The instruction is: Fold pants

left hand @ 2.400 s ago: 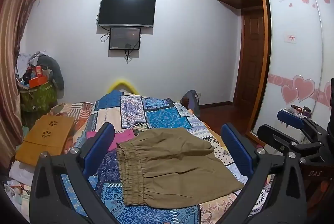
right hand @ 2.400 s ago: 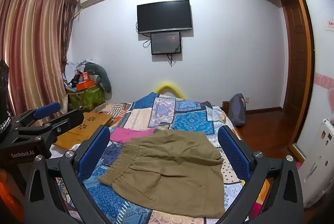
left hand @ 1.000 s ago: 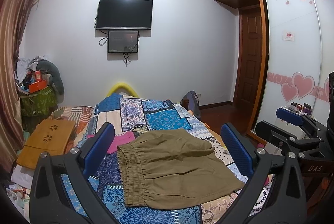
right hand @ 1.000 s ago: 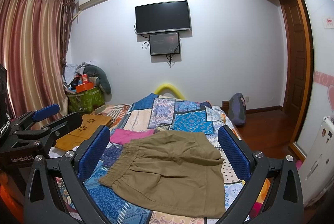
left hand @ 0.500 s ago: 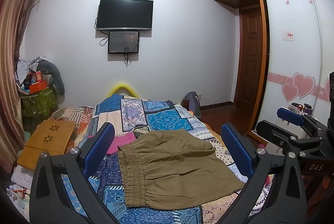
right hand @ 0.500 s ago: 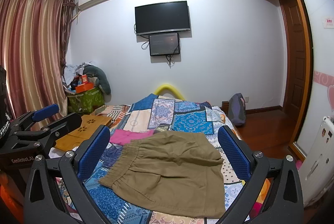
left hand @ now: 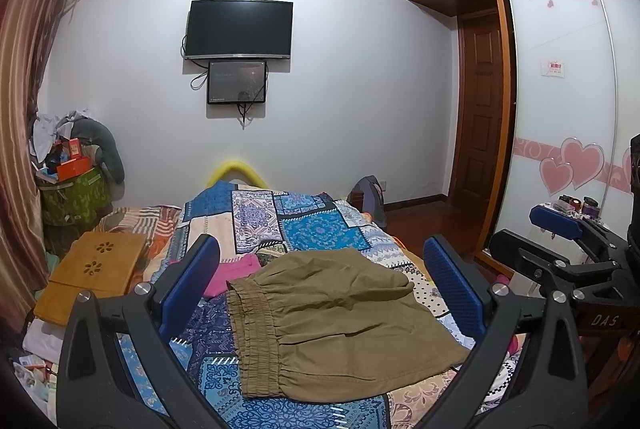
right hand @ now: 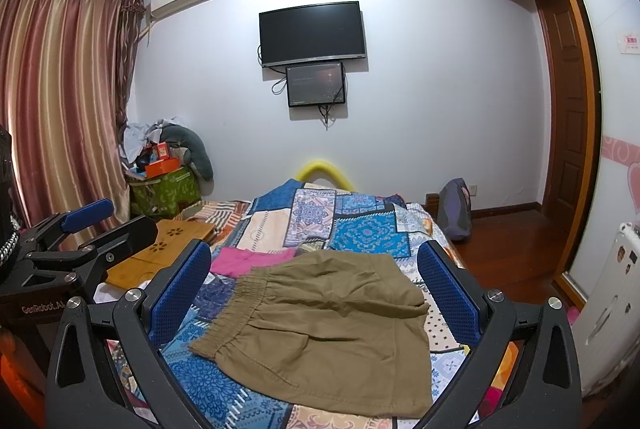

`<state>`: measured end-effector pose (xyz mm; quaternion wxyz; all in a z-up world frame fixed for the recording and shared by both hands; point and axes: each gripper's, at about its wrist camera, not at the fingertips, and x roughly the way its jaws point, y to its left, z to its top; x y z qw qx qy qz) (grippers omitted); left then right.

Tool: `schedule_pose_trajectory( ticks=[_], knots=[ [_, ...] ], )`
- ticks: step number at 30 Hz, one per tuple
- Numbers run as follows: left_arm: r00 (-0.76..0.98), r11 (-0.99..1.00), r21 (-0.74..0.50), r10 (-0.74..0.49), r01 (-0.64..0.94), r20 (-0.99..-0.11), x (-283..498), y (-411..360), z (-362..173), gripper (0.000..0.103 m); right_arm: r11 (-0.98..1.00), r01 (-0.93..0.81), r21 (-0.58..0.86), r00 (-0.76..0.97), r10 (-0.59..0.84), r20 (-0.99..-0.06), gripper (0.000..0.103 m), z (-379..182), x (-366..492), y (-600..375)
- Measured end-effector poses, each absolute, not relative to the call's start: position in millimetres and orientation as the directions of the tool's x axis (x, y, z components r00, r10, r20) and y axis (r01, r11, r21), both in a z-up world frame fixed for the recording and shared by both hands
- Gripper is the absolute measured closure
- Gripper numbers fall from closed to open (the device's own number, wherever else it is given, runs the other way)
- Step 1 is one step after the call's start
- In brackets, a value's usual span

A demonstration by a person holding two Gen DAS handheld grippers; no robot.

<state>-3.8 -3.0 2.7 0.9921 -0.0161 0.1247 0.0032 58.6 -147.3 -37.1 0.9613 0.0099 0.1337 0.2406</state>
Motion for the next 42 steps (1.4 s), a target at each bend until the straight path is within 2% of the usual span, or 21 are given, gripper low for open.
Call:
schedule_pose_trajectory(
  ticks=[13,22,28,37,39,42],
  knots=[
    [0.968,1.0,-0.027,0.004,-0.011,-0.253,-0.9,-5.6,-1.9,0.0,0.883,-0.461,0.085,0.847,0.467,-0.254,0.0,-37.2,59.8,-146.7],
    [0.951,0.999,-0.02,0.04,-0.048,-0.307,31.6,3.1,-13.1,0.0,0.882,-0.456,0.116,0.837,0.47,-0.28,0.0,-47.9,83.8,-150.9],
    [0.919,0.998,-0.012,0.045,-0.054,-0.393,78.8,22.0,-36.8,0.0,0.899,-0.425,0.103,0.837,0.434,-0.333,0.0,-69.8,119.9,-165.5],
    [0.805,0.995,0.009,0.086,-0.1,-0.587,157.0,65.9,-107.2,0.0,0.928,-0.358,0.105,0.783,0.359,-0.507,0.0,-128.8,189.4,-203.0],
    [0.771,0.994,0.03,0.103,-0.108,-0.628,171.9,76.0,-125.1,0.0,0.936,-0.338,0.099,0.764,0.335,-0.552,0.002,-144.1,202.8,-209.6],
    [0.709,0.992,0.038,0.111,-0.118,-0.697,194.2,92.0,-152.1,0.0,0.939,-0.332,0.094,0.72,0.317,-0.617,0.01,-166.8,220.5,-215.0]
  ],
)
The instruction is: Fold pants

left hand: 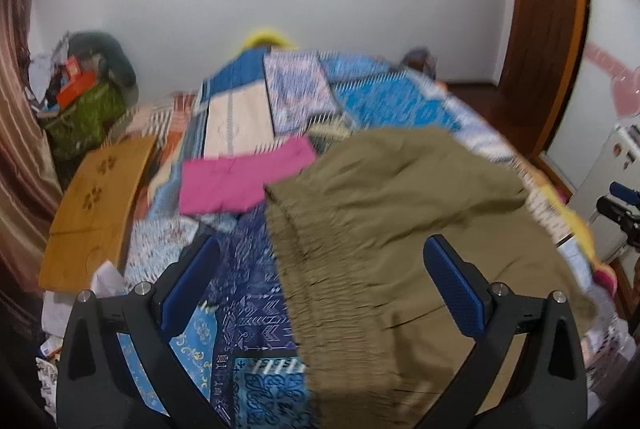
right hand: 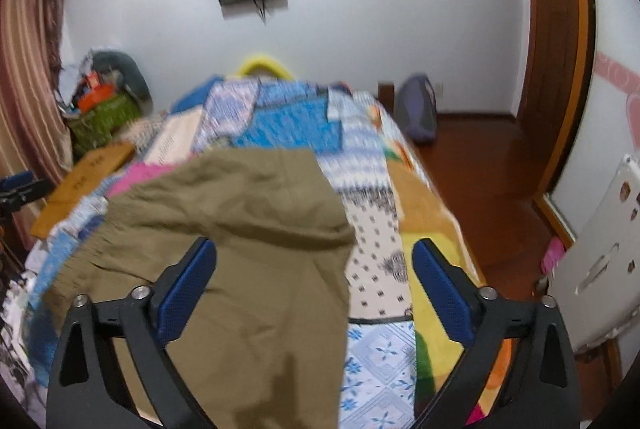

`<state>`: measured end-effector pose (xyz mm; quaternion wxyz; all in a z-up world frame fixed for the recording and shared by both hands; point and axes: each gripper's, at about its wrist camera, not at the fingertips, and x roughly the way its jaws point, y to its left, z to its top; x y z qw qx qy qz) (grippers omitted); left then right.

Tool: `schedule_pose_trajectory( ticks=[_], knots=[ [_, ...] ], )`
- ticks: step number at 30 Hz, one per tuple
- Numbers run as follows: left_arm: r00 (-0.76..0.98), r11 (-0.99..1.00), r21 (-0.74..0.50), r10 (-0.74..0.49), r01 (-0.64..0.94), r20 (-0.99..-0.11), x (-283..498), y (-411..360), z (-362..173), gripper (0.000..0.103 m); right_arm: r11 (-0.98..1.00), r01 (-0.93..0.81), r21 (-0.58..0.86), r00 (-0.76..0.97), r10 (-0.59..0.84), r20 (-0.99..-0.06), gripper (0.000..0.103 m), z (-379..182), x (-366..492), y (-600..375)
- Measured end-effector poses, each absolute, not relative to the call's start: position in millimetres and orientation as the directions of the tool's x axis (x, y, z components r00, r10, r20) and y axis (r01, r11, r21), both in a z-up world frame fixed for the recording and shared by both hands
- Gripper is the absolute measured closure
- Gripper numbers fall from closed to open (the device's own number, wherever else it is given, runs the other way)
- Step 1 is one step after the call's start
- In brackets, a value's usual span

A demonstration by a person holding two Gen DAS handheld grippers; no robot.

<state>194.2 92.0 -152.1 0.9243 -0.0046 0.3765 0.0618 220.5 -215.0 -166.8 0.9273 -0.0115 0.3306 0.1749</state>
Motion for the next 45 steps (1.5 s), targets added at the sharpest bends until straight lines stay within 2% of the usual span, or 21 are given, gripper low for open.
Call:
schedule_pose_trajectory(
  ticks=[3,6,9,11,15,17,18,19,20,22,27,31,36,37,39,41,43,45],
  knots=[
    [0.634,0.994,0.016,0.079,-0.105,-0.769,213.7,104.9,-178.9,0.001,0.937,-0.338,0.089,0.673,0.307,-0.674,0.017,-189.6,238.2,-216.2],
    [0.585,0.996,0.003,0.055,-0.09,-0.809,226.6,109.0,-199.5,0.014,0.928,-0.358,0.104,0.611,0.317,-0.725,0.028,-212.2,258.0,-214.1],
    [0.545,0.998,-0.024,0.015,-0.064,-0.838,239.1,109.0,-215.6,0.022,0.921,-0.37,0.118,0.559,0.322,-0.764,0.04,-231.5,276.9,-211.8],
    [0.523,0.998,-0.043,-0.013,-0.045,-0.852,246.1,108.0,-224.4,0.025,0.915,-0.376,0.143,0.514,0.335,-0.79,0.048,-244.7,288.6,-209.6],
    [0.478,0.996,-0.091,-0.071,-0.019,-0.876,256.9,106.2,-241.6,0.026,0.9,-0.399,0.177,0.448,0.359,-0.818,0.056,-261.1,301.3,-204.4],
    [0.469,0.995,-0.096,-0.078,-0.015,-0.88,258.9,105.7,-247.2,0.028,0.887,-0.426,0.176,0.426,0.369,-0.826,0.065,-267.6,302.8,-198.8],
    [0.474,0.996,-0.09,-0.074,-0.012,-0.878,258.5,105.1,-247.3,0.032,0.885,-0.437,0.163,0.427,0.363,-0.828,0.068,-269.1,302.8,-196.3],
    [0.48,0.997,-0.079,-0.065,-0.008,-0.875,258.6,104.7,-247.0,0.035,0.882,-0.449,0.142,0.429,0.352,-0.832,0.076,-270.4,301.8,-193.6],
    [0.486,0.998,-0.068,-0.06,0.0,-0.872,257.9,103.5,-246.2,0.043,0.88,-0.46,0.118,0.436,0.339,-0.834,0.084,-271.2,300.2,-192.1],
    [0.49,0.999,-0.042,-0.038,0.002,-0.871,256.3,100.6,-244.6,0.046,0.886,-0.458,0.066,0.457,0.299,-0.838,0.092,-272.1,297.6,-191.9],
    [0.495,0.999,0.04,0.034,0.001,-0.868,255.7,96.7,-242.9,0.049,0.889,-0.451,0.071,0.462,0.301,-0.834,0.095,-272.4,292.8,-199.8],
    [0.481,1.0,0.006,0.007,-0.005,-0.877,260.6,106.5,-244.5,0.047,0.893,-0.446,0.053,0.462,0.281,-0.841,0.094,-271.7,295.2,-195.7],
    [0.496,0.999,-0.046,-0.034,-0.012,-0.867,258.1,110.4,-225.1,0.046,0.892,-0.439,0.102,0.416,0.303,-0.857,0.092,-263.9,302.1,-198.0],
    [0.507,0.999,-0.046,-0.034,-0.012,-0.861,257.9,110.9,-219.5,0.045,0.889,-0.444,0.11,0.41,0.31,-0.858,0.09,-260.3,303.4,-196.9],
    [0.53,0.999,-0.047,-0.031,-0.018,-0.847,260.3,113.3,-207.3,0.037,0.886,-0.451,0.111,0.424,0.322,-0.846,0.084,-252.4,303.6,-198.4],
    [0.549,0.999,-0.034,-0.012,-0.03,-0.836,265.9,115.9,-200.3,0.032,0.886,-0.452,0.105,0.453,0.329,-0.829,0.07,-244.1,304.1,-198.7],
    [0.552,0.999,-0.007,0.015,-0.037,-0.834,275.3,118.0,-198.6,0.031,0.887,-0.45,0.1,0.488,0.338,-0.805,0.066,-235.1,309.4,-199.3],
    [0.545,0.999,0.01,0.035,-0.048,-0.838,284.8,120.3,-201.9,0.028,0.889,-0.445,0.106,0.514,0.35,-0.783,0.066,-228.9,319.6,-198.9]
  ],
)
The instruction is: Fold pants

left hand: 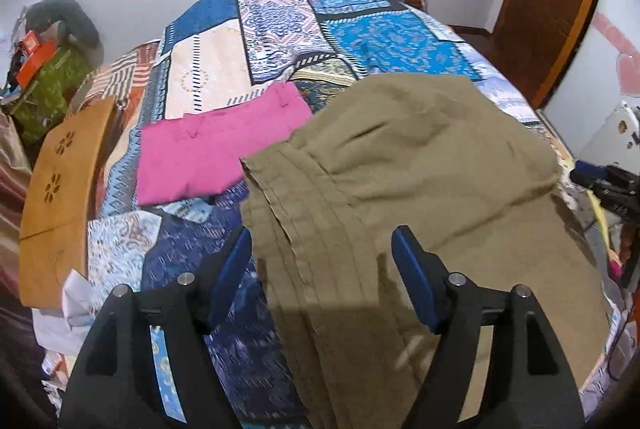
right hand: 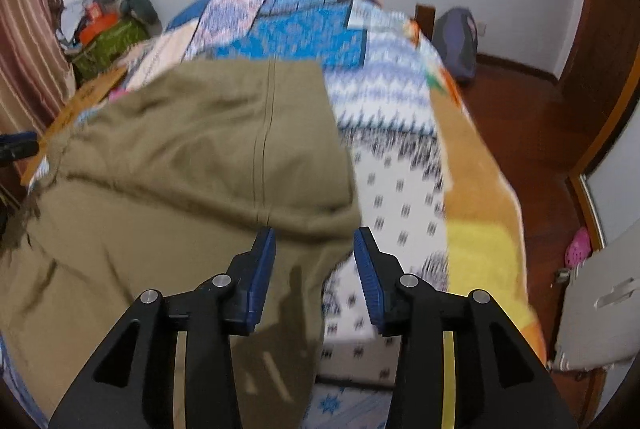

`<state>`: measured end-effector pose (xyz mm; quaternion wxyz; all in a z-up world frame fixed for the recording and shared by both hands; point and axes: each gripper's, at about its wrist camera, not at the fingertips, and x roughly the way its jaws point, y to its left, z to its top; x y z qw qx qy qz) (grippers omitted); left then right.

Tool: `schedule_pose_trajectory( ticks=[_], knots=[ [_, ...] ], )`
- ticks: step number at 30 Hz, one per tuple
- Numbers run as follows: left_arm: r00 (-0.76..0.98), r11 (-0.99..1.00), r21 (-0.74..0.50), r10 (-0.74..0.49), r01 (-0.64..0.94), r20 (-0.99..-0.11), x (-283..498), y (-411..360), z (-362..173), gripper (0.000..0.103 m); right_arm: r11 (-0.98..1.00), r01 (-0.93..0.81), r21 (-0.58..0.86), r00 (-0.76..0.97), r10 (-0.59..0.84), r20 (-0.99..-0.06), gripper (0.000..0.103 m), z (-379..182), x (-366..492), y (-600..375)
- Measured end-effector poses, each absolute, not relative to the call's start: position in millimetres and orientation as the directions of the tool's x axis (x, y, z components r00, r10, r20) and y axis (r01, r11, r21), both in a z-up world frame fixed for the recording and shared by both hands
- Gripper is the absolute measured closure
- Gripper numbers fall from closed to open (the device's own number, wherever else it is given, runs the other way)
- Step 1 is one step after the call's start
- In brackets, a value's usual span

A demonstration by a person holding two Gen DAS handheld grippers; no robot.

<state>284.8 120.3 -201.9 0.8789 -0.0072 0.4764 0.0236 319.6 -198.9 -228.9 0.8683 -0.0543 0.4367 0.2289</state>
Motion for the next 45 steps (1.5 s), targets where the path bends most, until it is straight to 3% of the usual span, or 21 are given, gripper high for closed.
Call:
schedule_pose_trajectory(
  ticks=[7,13,15,19,20,26,31,34,36,38,41,45],
  knots=[
    [0.488,0.999,0.019,0.037,-0.043,-0.872,309.6,123.7,-231.0,0.024,0.89,-0.436,0.135,0.503,0.366,-0.783,0.066,-241.8,359.4,-188.4],
    [0.461,0.994,-0.086,-0.047,-0.064,-0.886,319.7,133.6,-245.2,0.025,0.864,-0.456,0.213,0.414,0.418,-0.808,0.066,-270.8,376.7,-176.4],
    [0.47,0.996,-0.068,-0.029,-0.065,-0.882,320.7,132.0,-244.6,0.041,0.861,-0.469,0.198,0.41,0.411,-0.814,0.066,-278.5,376.6,-171.4],
    [0.482,0.997,-0.041,-0.007,-0.058,-0.876,323.2,129.4,-242.1,0.056,0.864,-0.489,0.12,0.451,0.368,-0.813,0.081,-275.1,371.1,-165.7],
    [0.487,0.997,-0.039,-0.003,-0.064,-0.874,323.6,129.8,-241.6,0.058,0.865,-0.493,0.096,0.46,0.353,-0.815,0.091,-275.2,370.4,-164.8],
    [0.472,0.993,-0.063,-0.008,-0.102,-0.882,325.3,137.8,-249.6,0.058,0.877,-0.476,0.07,0.455,0.313,-0.834,0.092,-282.0,376.5,-169.9],
    [0.481,0.995,-0.064,-0.02,-0.074,-0.876,317.0,137.7,-232.9,0.052,0.871,-0.49,0.038,0.424,0.277,-0.862,0.091,-275.1,376.7,-167.1],
    [0.526,0.995,-0.046,0.007,-0.087,-0.851,309.7,144.8,-213.6,0.044,0.869,-0.492,0.06,0.393,0.283,-0.875,0.08,-262.7,377.9,-172.5],
    [0.552,0.992,-0.059,0.014,-0.115,-0.833,310.2,156.7,-203.5,0.035,0.871,-0.488,0.061,0.427,0.299,-0.853,0.068,-247.2,375.9,-176.8],
    [0.563,0.986,-0.07,0.026,-0.149,-0.826,317.9,170.1,-199.7,0.033,0.871,-0.487,0.069,0.465,0.325,-0.823,0.049,-231.7,378.3,-179.2],
    [0.551,0.979,-0.085,0.032,-0.187,-0.834,337.9,187.3,-204.9,0.033,0.869,-0.489,0.073,0.514,0.355,-0.781,0.038,-213.8,388.8,-175.4],
    [0.509,0.975,-0.099,0.016,-0.2,-0.861,367.9,198.4,-222.6,0.033,0.871,-0.486,0.08,0.535,0.368,-0.761,0.036,-207.9,415.8,-160.9]
  ],
)
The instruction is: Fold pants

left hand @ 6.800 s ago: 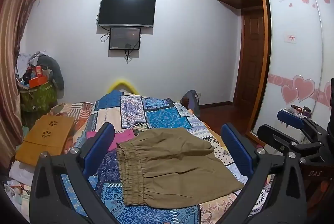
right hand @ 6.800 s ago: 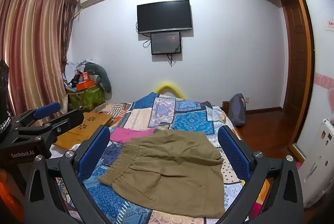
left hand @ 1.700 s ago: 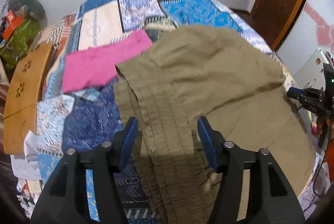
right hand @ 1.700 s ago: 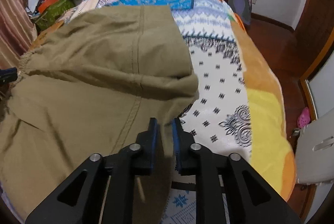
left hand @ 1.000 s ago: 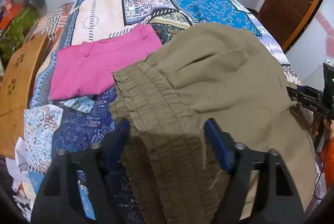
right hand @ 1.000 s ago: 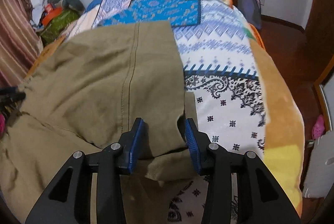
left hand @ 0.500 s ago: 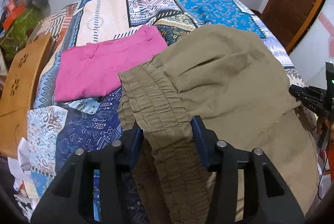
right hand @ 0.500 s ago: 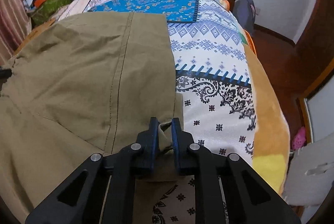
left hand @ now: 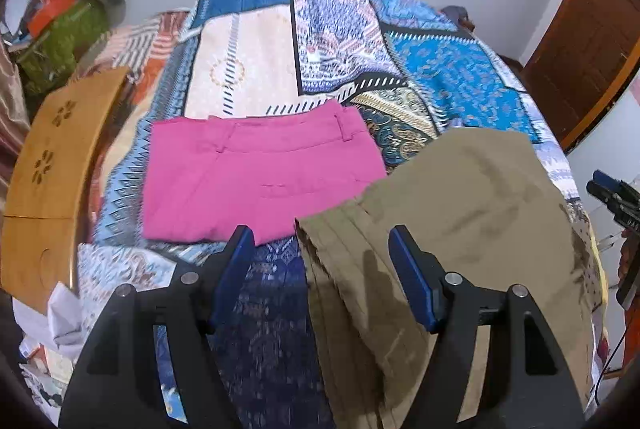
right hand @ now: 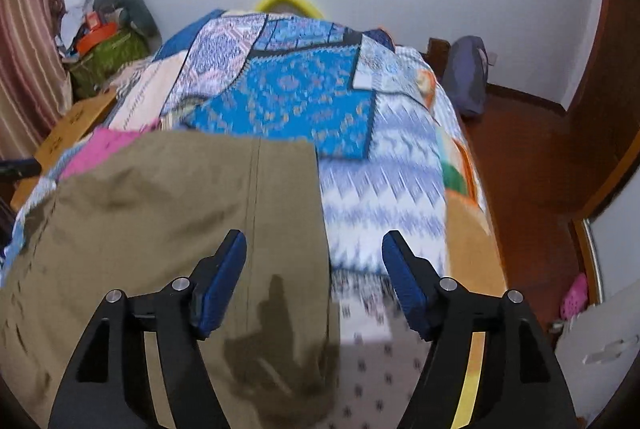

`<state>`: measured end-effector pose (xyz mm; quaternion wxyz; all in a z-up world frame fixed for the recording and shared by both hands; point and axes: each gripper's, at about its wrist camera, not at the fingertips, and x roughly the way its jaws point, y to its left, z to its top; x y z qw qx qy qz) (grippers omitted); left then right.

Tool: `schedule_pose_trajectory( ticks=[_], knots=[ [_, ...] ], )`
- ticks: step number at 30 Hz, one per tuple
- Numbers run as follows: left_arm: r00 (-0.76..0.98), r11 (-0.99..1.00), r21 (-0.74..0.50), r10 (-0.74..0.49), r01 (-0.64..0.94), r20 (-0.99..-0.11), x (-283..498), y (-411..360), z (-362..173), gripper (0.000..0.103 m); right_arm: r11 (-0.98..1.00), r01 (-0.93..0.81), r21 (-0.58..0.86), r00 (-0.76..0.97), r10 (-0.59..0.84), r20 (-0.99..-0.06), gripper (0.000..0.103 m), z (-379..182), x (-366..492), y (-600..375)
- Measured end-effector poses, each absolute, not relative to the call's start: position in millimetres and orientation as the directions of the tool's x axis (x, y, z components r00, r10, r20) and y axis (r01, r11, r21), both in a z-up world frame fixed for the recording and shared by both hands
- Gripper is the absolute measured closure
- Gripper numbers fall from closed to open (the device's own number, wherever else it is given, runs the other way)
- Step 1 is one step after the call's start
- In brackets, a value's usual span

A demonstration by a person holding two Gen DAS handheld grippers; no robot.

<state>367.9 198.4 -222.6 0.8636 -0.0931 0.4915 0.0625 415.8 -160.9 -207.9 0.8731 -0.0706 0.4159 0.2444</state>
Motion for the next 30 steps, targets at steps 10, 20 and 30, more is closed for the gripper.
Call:
schedule_pose_trajectory(
  ticks=[10,20,30],
  knots=[
    [0.388,0.974,-0.125,-0.043,-0.188,-0.921,410.3,199.6,-276.5,0.032,0.862,-0.492,0.122,0.47,0.381,-0.796,0.036,-245.4,495.5,-118.5],
    [0.402,0.985,-0.108,-0.045,-0.135,-0.915,415.7,189.5,-280.5,0.048,0.846,-0.498,0.189,0.396,0.416,-0.818,0.088,-278.3,524.7,-90.2],
    [0.566,0.986,0.122,0.167,-0.117,-0.807,411.2,169.3,-219.2,0.054,0.862,-0.504,0.053,0.554,0.37,-0.746,0.1,-238.3,512.6,-95.2]
  ],
)
